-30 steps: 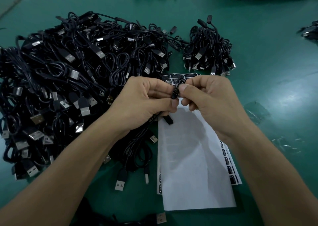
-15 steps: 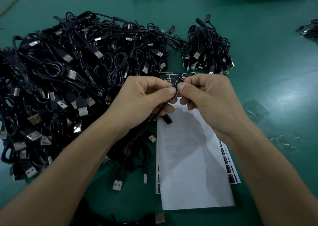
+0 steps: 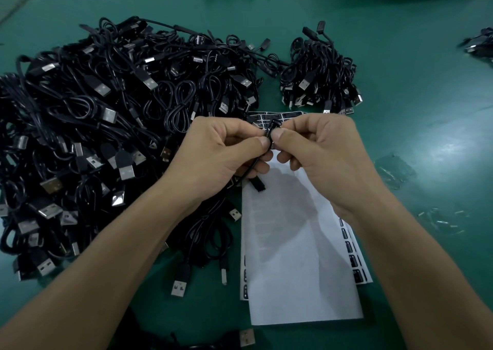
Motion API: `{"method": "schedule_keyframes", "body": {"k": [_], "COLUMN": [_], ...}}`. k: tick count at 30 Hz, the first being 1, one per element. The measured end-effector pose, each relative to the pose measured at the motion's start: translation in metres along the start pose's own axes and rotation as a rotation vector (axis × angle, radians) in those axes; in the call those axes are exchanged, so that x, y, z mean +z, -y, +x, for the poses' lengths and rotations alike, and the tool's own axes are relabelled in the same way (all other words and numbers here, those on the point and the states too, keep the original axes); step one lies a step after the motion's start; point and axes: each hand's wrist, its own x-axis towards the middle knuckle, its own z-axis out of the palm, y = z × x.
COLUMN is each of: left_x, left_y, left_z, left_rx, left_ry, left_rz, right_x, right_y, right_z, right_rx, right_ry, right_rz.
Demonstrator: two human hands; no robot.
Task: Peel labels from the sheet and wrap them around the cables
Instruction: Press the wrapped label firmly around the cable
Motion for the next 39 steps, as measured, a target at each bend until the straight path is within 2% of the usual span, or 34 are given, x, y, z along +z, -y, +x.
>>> {"method": "schedule_keyframes", "body": {"k": [10,25,34,39], "left_x": [0.0034,0.0048,0.0041,0.0027], "left_y": [-0.0010,-0.0014,-0.0014,-0.0012], "left_z": [-0.0012,-0.0026,-0.0023,-0.0027], "left_rx": [0.001,0.008,0.020,0.034], "left_ry": [-0.038,-0.065,-0.040,-0.011], "left_rz": [-0.018,-0.012,-0.001,0.040], "right_x": [0.0010,-0.0018,-0.0012,0.0008], "right_y": [-0.0004,0.0041,-0.0030,-0.0039], "right_z": [-0.0003,-0.0037,0.0011,0.0015], "right_rx": [-0.009,-0.069,-0.004,-0.071], "right_ry": [-0.032,-0.220,-0.109,-0.075], "right_rz": [-0.048,-0.204,-0.065,-0.019]}}
